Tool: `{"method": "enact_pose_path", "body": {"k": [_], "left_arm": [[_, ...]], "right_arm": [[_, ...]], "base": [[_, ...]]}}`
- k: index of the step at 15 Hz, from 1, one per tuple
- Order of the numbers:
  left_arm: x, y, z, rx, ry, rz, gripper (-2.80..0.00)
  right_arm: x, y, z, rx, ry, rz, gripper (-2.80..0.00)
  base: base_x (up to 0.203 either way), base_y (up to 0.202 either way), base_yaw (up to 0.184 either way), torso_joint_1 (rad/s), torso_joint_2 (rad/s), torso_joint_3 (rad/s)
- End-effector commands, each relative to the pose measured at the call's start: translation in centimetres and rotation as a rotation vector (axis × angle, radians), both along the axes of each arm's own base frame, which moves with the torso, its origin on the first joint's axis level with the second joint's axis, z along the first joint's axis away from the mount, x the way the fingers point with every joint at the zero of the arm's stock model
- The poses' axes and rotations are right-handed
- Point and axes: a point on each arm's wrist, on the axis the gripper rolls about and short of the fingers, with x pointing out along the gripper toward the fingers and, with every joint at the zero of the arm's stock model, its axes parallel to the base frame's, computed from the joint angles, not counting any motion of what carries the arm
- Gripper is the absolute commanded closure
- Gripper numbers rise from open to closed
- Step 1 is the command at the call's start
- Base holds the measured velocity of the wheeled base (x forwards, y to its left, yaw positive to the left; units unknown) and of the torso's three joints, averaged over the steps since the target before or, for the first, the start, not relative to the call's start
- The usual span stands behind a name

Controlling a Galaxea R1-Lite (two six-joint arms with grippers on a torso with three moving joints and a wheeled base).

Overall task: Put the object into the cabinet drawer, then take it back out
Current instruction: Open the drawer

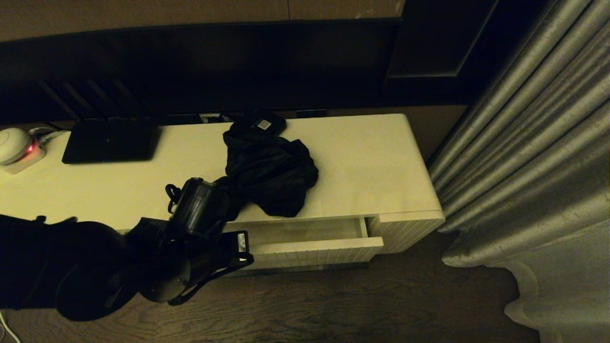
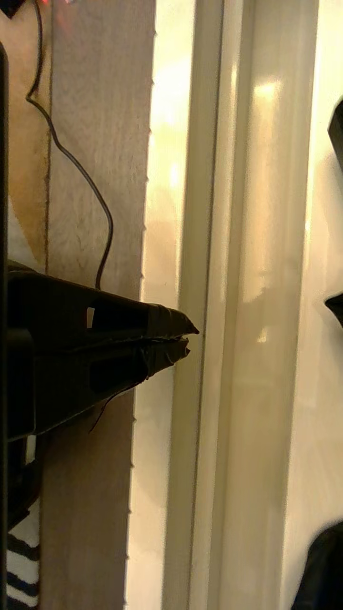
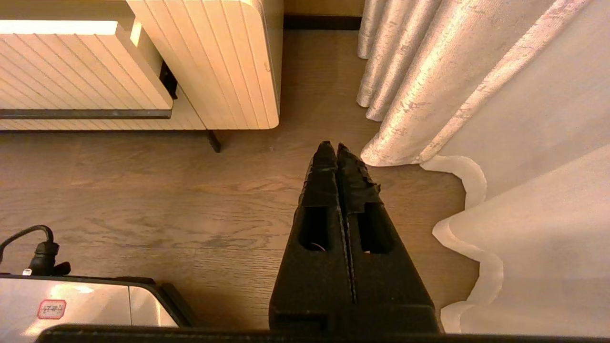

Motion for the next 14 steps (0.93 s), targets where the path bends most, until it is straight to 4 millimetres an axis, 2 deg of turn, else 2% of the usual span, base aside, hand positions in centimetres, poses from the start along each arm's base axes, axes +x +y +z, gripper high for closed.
{"method": "enact_pose_path", "body": {"k": [1, 4, 11, 14], "left_arm": [[0.7, -0.1, -0.5, 0.005, -0.006, 0.02, 0.0], [1.1, -0.1, -0.2, -0.005, -0.034, 0.032, 0.0], [1.4, -0.4, -2.6, 0.016, 0.059, 0.012, 0.0], [1.0, -0.3, -2.9, -0.018, 0.096, -0.025, 0.0]], "right_arm": [[0.0, 0.0, 0.0, 0.0, 0.0, 0.001, 0.0], [0.0, 0.0, 0.0, 0.0, 0.0, 0.001, 0.0], [0.0, 0.0, 0.0, 0.0, 0.0, 0.001, 0.0], [0.0, 0.0, 0.0, 0.0, 0.0, 0.001, 0.0]], "base": [[0.0, 0.0, 0.0, 0.0, 0.0, 0.0], [0.0, 0.0, 0.0, 0.0, 0.0, 0.0], [0.0, 0.0, 0.0, 0.0, 0.0, 0.0], [0.0, 0.0, 0.0, 0.0, 0.0, 0.0]]}}
